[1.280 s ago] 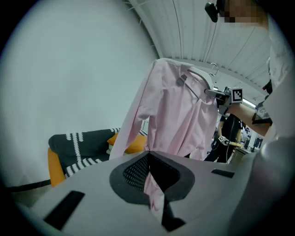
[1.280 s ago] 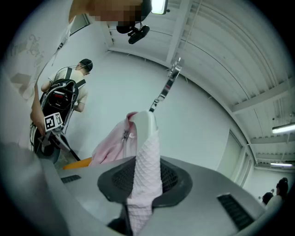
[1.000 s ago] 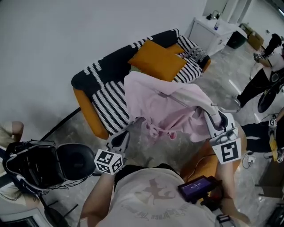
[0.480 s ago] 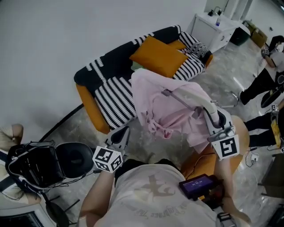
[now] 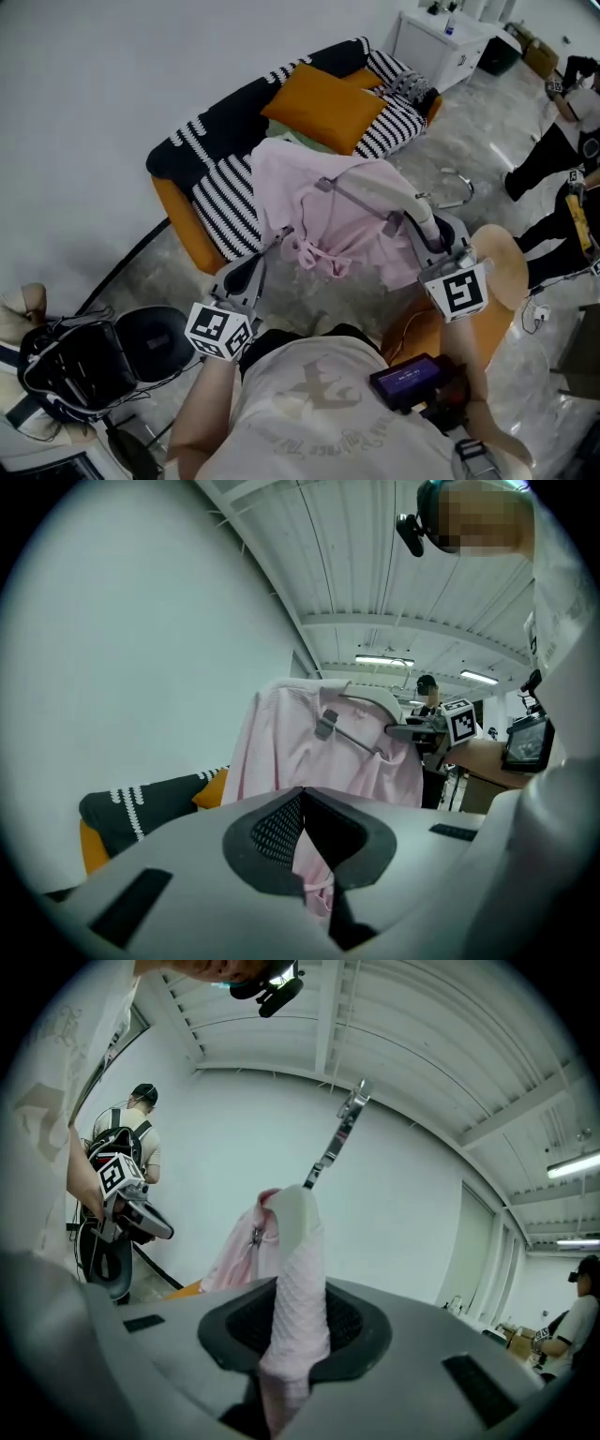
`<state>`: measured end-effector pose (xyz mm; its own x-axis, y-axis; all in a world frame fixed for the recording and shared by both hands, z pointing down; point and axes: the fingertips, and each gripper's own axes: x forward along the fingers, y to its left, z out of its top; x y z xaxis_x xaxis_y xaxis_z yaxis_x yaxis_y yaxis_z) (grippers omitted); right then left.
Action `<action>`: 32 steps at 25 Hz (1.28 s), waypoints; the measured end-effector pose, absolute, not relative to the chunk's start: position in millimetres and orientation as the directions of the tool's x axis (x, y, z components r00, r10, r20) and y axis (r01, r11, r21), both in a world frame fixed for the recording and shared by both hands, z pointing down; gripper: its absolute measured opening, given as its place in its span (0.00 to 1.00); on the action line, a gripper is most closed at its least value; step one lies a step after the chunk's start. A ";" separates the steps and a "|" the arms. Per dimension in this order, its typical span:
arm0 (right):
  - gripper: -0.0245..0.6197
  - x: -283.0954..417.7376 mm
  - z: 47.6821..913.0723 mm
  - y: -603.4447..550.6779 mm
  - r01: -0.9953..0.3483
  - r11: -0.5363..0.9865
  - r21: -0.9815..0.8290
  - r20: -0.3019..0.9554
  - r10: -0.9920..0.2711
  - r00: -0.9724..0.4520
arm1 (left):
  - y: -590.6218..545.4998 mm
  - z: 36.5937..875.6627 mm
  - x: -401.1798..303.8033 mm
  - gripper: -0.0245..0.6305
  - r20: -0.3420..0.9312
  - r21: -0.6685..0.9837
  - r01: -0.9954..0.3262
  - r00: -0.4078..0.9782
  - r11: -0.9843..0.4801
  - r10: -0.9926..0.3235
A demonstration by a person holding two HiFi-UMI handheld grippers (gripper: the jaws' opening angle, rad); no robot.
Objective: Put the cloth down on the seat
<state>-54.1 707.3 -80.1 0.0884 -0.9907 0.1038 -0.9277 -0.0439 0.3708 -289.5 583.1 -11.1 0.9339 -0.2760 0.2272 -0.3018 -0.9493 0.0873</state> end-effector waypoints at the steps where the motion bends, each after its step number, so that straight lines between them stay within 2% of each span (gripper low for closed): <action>1: 0.17 -53.8 -77.4 704.6 -0.927 -0.039 0.374 0.112 -0.990 0.087 | 581.4 -12.0 -287.4 0.06 0.224 0.083 -0.300 0.935 -0.950 -0.276; 5: 0.17 -51.5 -76.1 700.1 -0.922 -0.021 0.388 0.135 -0.988 0.079 | 581.4 -19.9 -278.4 0.06 0.226 0.072 -0.294 0.935 -0.953 -0.272; 11: 0.17 -35.9 -89.5 702.7 -0.930 -0.018 0.366 0.080 -0.996 0.050 | 593.1 -24.0 -255.3 0.06 0.232 0.060 -0.296 0.933 -0.953 -0.275; 21: 0.17 -31.2 -83.3 700.0 -0.932 0.011 0.363 0.063 -0.998 0.013 | 599.7 -4.2 -259.8 0.06 0.240 0.064 -0.331 0.921 -0.941 -0.307; 32: 0.17 -55.8 -86.9 689.1 -0.925 0.066 0.375 0.029 -0.998 -0.059 | 594.0 23.9 -275.1 0.06 0.203 0.088 -0.350 0.923 -0.933 -0.327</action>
<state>-55.8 689.1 -86.9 -0.0594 -0.9978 0.0290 -0.9245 0.0660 0.3753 -275.1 594.0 23.9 0.9228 -0.3273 0.2031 -0.3500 -0.9326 0.0878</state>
